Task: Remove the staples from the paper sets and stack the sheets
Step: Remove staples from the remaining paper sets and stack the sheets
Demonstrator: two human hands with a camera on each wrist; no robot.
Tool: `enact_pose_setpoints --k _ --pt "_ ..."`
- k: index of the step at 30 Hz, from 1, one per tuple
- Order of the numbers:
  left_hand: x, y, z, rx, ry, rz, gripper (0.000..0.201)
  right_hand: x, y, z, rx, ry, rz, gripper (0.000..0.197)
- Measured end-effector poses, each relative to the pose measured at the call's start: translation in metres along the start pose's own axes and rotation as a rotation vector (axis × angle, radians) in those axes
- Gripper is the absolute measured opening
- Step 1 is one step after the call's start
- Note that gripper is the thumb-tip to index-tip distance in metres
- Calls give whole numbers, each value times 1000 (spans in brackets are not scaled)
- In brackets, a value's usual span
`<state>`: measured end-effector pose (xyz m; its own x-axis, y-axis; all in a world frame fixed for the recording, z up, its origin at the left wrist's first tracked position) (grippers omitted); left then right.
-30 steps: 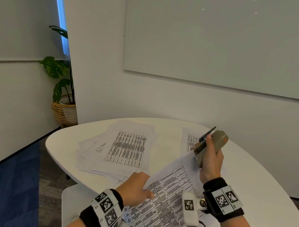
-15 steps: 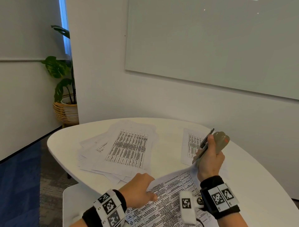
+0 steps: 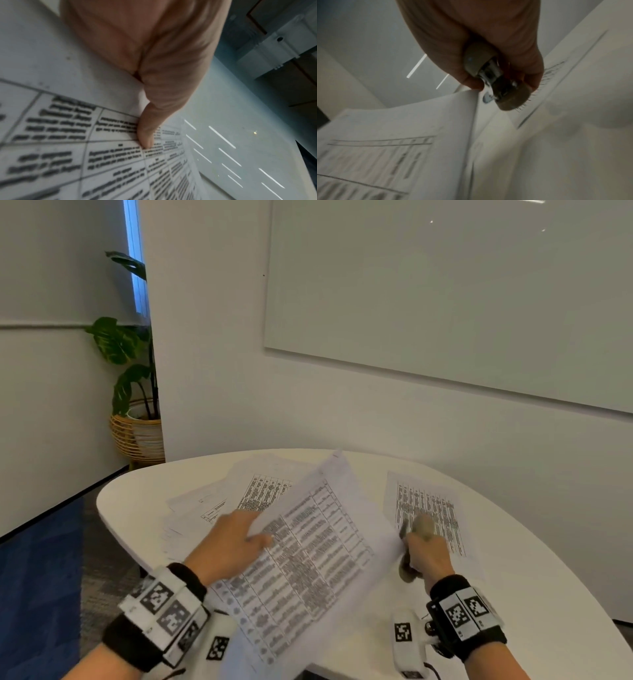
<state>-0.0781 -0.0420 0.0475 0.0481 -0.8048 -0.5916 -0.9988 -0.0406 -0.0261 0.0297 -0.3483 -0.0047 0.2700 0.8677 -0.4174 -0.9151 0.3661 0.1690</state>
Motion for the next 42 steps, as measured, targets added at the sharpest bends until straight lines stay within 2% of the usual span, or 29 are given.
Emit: enact_pose_setpoints --k 2,6,9,11,13,15,17,19,20,22,24,27,29,33,37,39,42 --pt "-20 0 -1 0 -16 -75 7 11 -9 -17 -10 212 103 19" --pt "-50 -1 -8 39 34 -256 10 31 -11 -31 -109 575 240 30" --pt "-57 -5 -15 101 141 -302 15 40 -3 -20 -218 737 286 26" --pt "-54 -9 -20 132 219 -292 15 40 4 -4 -336 664 218 35" --pt "-49 -14 -26 164 311 -276 16 36 17 18 -391 371 242 50" --pt "-45 -22 -33 203 399 -292 18 35 34 38 -343 53 497 59" --pt "-39 -33 -39 225 518 -320 17 33 49 48 -317 38 748 52" --pt "-35 -45 -44 211 666 -372 12 30 53 50 -356 128 845 36" --pt "-33 -51 -45 201 726 -405 12 28 47 50 -362 138 813 36" --pt "-31 -62 -46 193 789 -427 12 25 33 51 -316 -9 703 35" --pt "-26 -70 -44 173 751 -383 15 17 14 54 -276 -183 526 22" --pt "-15 -71 -23 95 672 -283 17 -4 -19 55 -236 -212 256 31" --pt "-10 -72 4 51 511 -261 12 -18 -42 48 -176 -264 162 29" --pt "-9 -72 78 -116 -41 -190 18 -39 -77 20 -29 -343 -29 24" --pt "-10 -63 135 -325 -324 -129 47 -46 -101 -9 74 -416 -84 12" --pt "-12 -59 145 -404 -375 -111 60 -46 -104 -19 128 -459 -87 11" --pt "-13 -58 148 -445 -395 -96 72 -46 -106 -35 232 -502 -104 19"
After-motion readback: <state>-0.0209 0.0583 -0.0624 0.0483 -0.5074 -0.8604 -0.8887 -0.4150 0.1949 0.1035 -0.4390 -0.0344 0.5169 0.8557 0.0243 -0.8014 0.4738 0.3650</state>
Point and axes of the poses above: each hand's wrist, its own y-axis away from the middle knuckle, its own x-axis out of the palm, z = x × y, the point moved 3 cm from there along -y, towards the middle knuckle, and after that the axes turned 5 degrees about y, right-handed, at the moved point
